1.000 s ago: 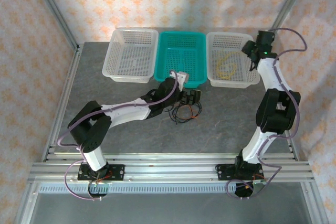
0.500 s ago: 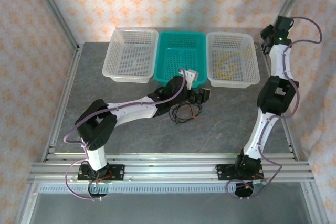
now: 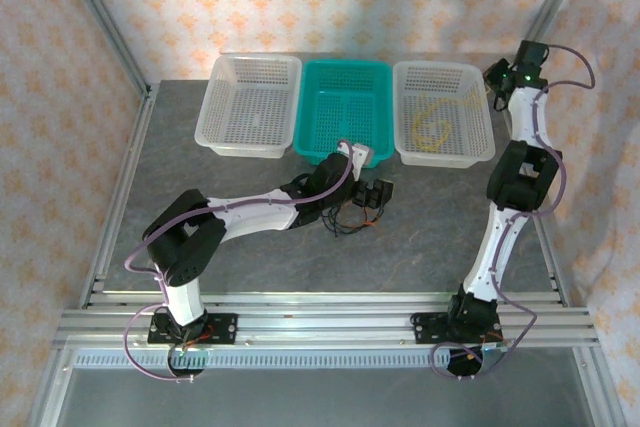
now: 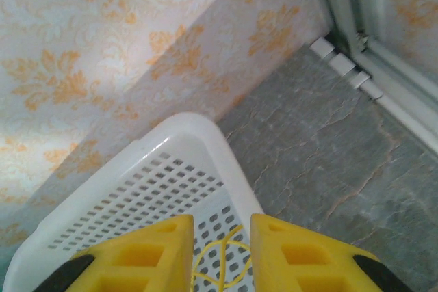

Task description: Untangle the cables

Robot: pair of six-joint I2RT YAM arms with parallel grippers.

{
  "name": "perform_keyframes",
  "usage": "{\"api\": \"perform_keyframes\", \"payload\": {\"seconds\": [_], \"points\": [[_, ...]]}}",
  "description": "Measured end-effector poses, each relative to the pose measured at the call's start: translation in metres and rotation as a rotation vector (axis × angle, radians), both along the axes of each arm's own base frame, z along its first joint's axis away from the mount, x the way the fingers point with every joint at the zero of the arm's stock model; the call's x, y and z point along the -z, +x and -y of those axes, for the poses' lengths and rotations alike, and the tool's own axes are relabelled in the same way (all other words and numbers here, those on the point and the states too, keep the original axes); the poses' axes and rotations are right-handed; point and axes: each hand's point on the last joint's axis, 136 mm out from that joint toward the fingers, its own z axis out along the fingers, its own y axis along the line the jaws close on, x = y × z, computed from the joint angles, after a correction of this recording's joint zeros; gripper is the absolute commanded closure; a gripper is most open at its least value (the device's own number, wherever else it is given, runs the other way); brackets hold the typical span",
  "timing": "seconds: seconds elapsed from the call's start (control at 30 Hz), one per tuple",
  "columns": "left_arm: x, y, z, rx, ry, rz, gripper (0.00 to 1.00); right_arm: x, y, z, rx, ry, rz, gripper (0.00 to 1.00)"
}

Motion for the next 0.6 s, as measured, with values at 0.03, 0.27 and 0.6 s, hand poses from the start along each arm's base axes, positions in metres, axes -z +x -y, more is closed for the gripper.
{"api": "perform_keyframes", "payload": {"seconds": [0.03, 0.27, 0.6], "points": [[0.000, 0.000, 0.000, 0.000, 0.000, 0.000, 0.01, 0.004, -0.001, -0.003, -0.011, 0.013, -0.005, 0.73], [0.001, 0.000, 0.000, 0.000, 0.000, -0.002, 0.01, 0.024, -0.005, -0.014, -0.052, 0.062, -0.037, 0.74], [0.002, -0.002, -0.001, 0.003, 0.002, -0.006, 0.01, 0.018, -0.010, -0.046, -0.153, 0.033, -0.018, 0.75]]}}
